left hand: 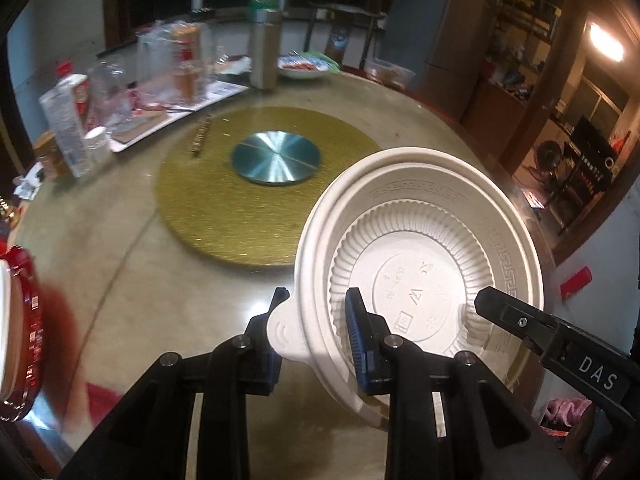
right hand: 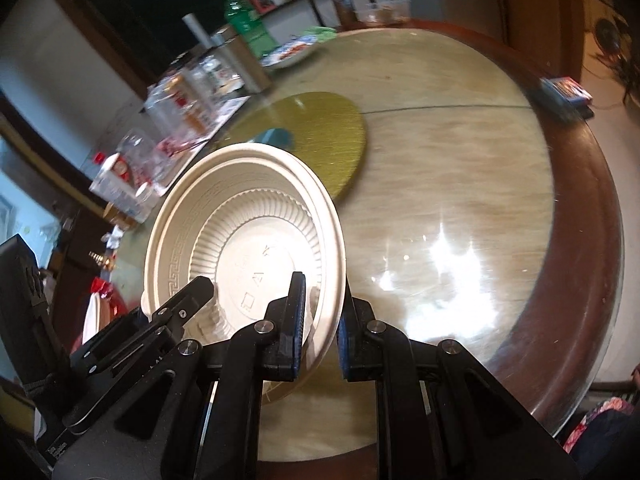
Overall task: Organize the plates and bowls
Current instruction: 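Carry the beige bowl with the right gripper over the red plate stack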
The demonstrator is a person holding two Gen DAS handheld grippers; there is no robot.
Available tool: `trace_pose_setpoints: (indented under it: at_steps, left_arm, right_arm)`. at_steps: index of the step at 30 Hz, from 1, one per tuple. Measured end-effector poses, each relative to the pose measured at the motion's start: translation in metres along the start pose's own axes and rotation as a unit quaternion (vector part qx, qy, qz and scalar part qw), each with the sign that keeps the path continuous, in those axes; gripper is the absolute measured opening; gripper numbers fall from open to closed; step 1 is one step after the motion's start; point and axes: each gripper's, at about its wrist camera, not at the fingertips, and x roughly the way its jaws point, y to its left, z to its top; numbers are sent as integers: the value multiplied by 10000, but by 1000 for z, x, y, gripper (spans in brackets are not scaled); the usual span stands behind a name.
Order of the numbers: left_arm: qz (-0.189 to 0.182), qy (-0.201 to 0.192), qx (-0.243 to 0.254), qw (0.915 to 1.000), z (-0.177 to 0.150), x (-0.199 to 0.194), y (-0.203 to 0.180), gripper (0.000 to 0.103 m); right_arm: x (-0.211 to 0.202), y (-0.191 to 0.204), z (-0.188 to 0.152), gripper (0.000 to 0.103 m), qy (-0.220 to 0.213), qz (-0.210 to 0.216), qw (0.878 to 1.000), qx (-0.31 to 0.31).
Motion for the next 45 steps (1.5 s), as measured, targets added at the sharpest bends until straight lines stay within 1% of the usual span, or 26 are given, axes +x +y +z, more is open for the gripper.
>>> trace_pose_setpoints:
  at_steps: [5, 12, 22, 38, 45]
  left_arm:
    - [96, -184, -198, 9996, -8, -18, 28, 28]
    - [163, -279, -378, 9988, -22, -34, 54, 28]
    - [276, -458, -611, 9967, -39, -58, 80, 28]
    - [485, -517, -954, 9929, -56, -73, 122, 28]
    - [623, -674, -1068, 9900, -57, -86, 137, 28]
  right_arm:
    - [-2, 35, -14, 14, -68, 98, 9994, -331]
    - [-2, 63, -29, 14, -79, 176, 9982, -561]
    - [-6, 94, -44, 14, -171, 268, 9953, -912]
    - [12, 135, -59, 14, 1, 459, 9906, -1287]
    - [15, 157, -61, 14, -52, 567, 9871, -1495]
